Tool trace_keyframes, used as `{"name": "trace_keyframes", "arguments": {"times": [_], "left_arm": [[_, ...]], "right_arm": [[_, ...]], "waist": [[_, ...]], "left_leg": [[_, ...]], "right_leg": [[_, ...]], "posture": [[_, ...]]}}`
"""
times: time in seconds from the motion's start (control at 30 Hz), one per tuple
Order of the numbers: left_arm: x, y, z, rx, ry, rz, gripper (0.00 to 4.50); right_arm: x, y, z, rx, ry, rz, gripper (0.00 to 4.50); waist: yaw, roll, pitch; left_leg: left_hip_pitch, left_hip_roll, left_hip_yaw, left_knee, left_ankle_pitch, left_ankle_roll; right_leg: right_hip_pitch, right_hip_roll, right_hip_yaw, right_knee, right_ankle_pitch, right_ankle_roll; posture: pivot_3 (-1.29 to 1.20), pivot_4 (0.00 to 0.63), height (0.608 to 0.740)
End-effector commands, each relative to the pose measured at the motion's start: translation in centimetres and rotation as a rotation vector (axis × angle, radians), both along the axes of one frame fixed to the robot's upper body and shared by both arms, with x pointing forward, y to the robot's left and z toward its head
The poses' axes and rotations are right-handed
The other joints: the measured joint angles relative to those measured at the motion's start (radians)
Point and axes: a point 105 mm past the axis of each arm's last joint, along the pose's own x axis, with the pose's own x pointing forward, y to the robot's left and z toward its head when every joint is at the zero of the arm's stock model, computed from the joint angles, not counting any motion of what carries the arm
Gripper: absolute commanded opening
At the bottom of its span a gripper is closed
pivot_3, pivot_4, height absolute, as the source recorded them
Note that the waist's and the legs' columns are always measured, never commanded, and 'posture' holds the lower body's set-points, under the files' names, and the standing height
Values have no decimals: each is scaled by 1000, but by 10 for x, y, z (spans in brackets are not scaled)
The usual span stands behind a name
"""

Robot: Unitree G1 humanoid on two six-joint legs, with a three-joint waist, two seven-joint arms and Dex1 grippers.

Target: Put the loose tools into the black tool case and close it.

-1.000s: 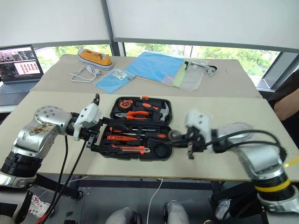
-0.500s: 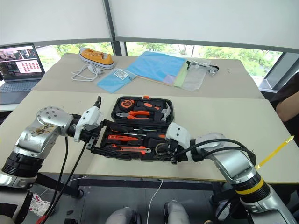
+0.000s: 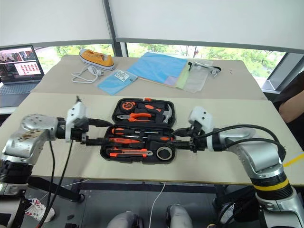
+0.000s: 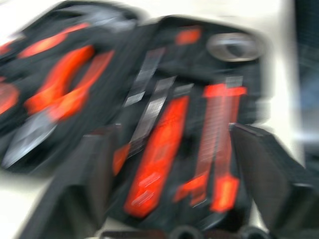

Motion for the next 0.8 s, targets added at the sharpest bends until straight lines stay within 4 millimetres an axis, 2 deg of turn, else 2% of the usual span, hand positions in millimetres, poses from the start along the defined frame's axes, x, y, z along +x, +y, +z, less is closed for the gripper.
{"name": "trace_keyframes", "arguments": {"times": [0.03, 0.13, 0.17, 0.2, 0.23, 0.37, 0.5, 0.67, 0.8], "left_arm": [[7, 28, -1, 60, -18, 136, 2158], [14, 36, -16, 148, -26, 173, 1055], [16, 37, -19, 164, -27, 176, 734], [19, 35, -24, 178, -27, 173, 225], [22, 30, -27, 176, -30, 160, 7], [29, 3, -32, 128, -26, 72, 7], [24, -17, -30, 93, -7, -40, 7], [5, -37, -33, 107, 37, -201, 7], [-12, -48, -42, 146, 63, -300, 7]], "right_arm": [[24, -19, 5, -11, -132, -106, 970], [36, -22, -6, -47, -193, -112, 0], [38, -21, -9, -57, -203, -103, 0], [38, -20, -14, -83, -213, -85, 0], [39, -19, -20, -104, -216, -65, 0], [38, -11, -36, -165, -229, 16, 0], [24, 0, -39, -142, -238, 131, 0], [-7, 14, -29, -68, -226, 248, 0], [-23, 13, -33, -75, -210, 256, 0]], "waist": [[0, 0, 0], [1, 0, 0], [2, 0, 0], [2, 0, 0], [2, 0, 0], [5, 0, 0], [-1, 0, 0], [3, 0, 0], [1, 0, 0]], "left_leg": [[0, 0, 0, 0, 0, 0], [0, 0, 1, 0, 0, 0], [0, -1, 1, -1, 0, 0], [0, -1, 1, -1, 0, 0], [0, -1, 1, -1, 0, 0], [-1, -1, 3, 0, 0, 0], [-1, -1, 4, 0, 0, 0], [-2, 0, 4, -1, 0, 0], [-2, 0, 4, -1, 0, 0]], "right_leg": [[0, 0, 0, 0, 0, 0], [0, 1, 0, 0, 0, 0], [0, 1, 0, 0, 0, 0], [0, 1, 0, 0, 0, 0], [0, 1, 0, 0, 0, 0], [0, 0, -1, 0, 0, 0], [-1, 1, 0, 0, 0, 0], [-1, 1, -1, 0, -1, -1], [-1, 0, -1, 0, -1, -1]], "posture": [[0, 150, 718], [0, 150, 718], [0, 150, 718], [0, 150, 718], [0, 150, 718], [0, 150, 718], [0, 150, 718], [0, 150, 718], [0, 150, 718]]}}
